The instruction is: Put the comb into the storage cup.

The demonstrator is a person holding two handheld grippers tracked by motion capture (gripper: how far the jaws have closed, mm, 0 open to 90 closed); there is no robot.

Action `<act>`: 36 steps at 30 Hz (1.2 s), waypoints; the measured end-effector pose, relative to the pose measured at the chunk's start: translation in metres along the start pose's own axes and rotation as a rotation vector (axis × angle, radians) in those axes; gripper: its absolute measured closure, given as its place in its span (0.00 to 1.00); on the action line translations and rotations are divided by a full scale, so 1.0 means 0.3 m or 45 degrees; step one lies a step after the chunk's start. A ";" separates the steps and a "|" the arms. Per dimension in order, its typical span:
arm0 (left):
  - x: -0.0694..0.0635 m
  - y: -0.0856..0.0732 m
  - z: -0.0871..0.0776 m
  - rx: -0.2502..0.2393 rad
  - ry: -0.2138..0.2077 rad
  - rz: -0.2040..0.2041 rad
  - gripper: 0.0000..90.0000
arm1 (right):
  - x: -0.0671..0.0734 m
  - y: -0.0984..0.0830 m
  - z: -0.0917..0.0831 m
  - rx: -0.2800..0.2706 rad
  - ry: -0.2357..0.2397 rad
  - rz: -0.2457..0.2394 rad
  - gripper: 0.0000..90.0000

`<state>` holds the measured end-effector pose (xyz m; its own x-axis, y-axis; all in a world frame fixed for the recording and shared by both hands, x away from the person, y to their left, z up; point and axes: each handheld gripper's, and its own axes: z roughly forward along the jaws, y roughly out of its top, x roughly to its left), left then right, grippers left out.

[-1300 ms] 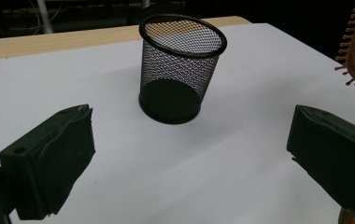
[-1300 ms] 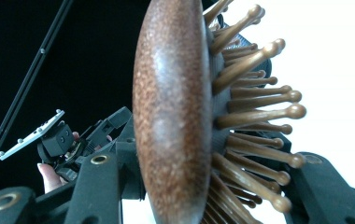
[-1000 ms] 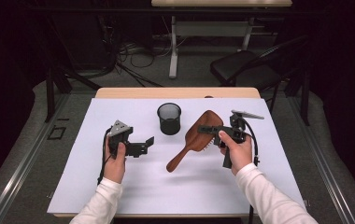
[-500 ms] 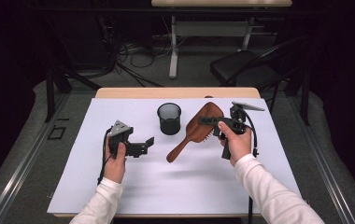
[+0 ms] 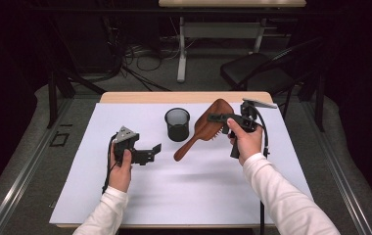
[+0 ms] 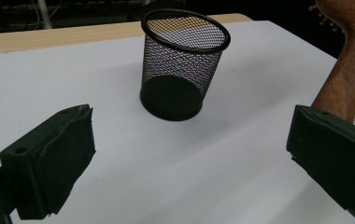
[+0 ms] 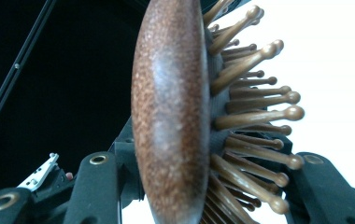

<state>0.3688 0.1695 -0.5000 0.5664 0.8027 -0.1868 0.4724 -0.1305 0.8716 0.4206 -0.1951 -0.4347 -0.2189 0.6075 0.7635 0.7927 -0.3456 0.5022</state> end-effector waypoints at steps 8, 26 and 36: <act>0.003 0.000 -0.001 -0.002 -0.004 -0.004 0.01 | 0.016 0.040 0.011 -0.028 -0.028 -0.004 0.53; 0.008 0.000 -0.003 -0.014 -0.001 -0.018 0.02 | 0.057 0.117 0.036 -0.089 -0.080 -0.019 0.53; 0.011 0.000 -0.005 -0.014 0.002 -0.022 0.02 | 0.081 0.146 0.045 -0.135 -0.096 -0.021 0.53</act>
<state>0.3698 0.1730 -0.4999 0.5575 0.8055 -0.2010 0.4743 -0.1104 0.8734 0.4576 -0.1856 -0.3996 -0.1850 0.6647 0.7238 0.7238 -0.4060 0.5579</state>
